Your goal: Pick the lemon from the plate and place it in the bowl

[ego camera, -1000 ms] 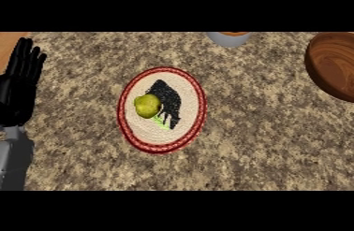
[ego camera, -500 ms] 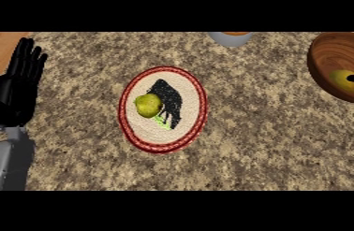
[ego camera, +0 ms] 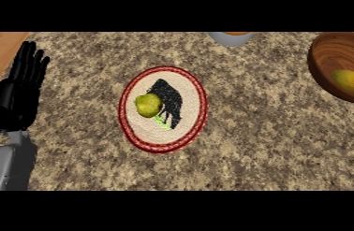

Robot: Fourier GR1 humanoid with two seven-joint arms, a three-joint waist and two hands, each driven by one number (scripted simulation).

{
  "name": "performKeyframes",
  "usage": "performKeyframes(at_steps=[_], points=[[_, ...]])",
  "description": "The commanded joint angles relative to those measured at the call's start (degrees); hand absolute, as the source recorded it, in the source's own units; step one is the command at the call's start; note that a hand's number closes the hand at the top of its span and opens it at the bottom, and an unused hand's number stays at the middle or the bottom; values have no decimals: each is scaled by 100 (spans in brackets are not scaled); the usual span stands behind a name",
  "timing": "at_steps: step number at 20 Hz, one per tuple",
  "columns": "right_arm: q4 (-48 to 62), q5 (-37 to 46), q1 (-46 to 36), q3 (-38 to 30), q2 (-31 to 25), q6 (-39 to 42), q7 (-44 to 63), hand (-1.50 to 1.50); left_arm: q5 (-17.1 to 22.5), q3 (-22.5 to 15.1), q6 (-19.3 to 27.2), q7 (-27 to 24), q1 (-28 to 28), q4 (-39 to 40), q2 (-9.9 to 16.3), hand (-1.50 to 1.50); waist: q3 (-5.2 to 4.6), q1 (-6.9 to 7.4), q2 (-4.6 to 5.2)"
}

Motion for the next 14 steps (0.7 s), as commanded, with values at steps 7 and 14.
performKeyframes(at_steps=[7, 14], points=[[397, -882, 988, -960, -1069, 838, -532, -150, -15, 77, 75, 164, -245, 66, 93, 0, 21, -143, 4], [559, -1299, 1811, -1400, -1512, 1742, -1057, -150, -90, 134, 115, -208, 193, 66, -25, 0, 42, -210, -1]])
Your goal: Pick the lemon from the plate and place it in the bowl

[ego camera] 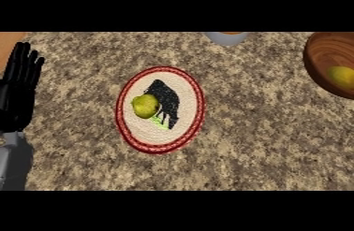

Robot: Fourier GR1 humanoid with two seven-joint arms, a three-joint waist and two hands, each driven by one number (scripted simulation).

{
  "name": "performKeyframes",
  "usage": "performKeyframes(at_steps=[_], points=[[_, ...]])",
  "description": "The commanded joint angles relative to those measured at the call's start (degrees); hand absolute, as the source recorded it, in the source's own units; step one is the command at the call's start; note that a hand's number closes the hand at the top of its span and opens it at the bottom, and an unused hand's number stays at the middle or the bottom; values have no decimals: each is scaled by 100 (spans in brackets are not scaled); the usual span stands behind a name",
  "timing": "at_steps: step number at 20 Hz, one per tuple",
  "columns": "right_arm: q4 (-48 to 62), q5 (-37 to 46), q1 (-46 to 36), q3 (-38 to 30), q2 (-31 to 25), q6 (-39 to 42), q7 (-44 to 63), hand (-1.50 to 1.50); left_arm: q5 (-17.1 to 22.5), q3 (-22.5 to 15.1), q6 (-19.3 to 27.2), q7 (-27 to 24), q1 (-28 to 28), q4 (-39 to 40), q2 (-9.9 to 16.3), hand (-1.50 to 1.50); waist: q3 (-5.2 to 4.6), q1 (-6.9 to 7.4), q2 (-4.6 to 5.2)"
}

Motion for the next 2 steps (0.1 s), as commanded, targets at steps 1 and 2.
performKeyframes(at_steps=[1, 2], points=[[91, -137, 492, -148, -196, 464, -264, -150, 0, 39, 60, 49, -145, 125, 2, 0, 20, -71, 28], [105, -231, 597, -251, -203, 469, -356, -150, 12, 46, 23, -44, 36, -31, -8, 0, 20, -12, 4]])
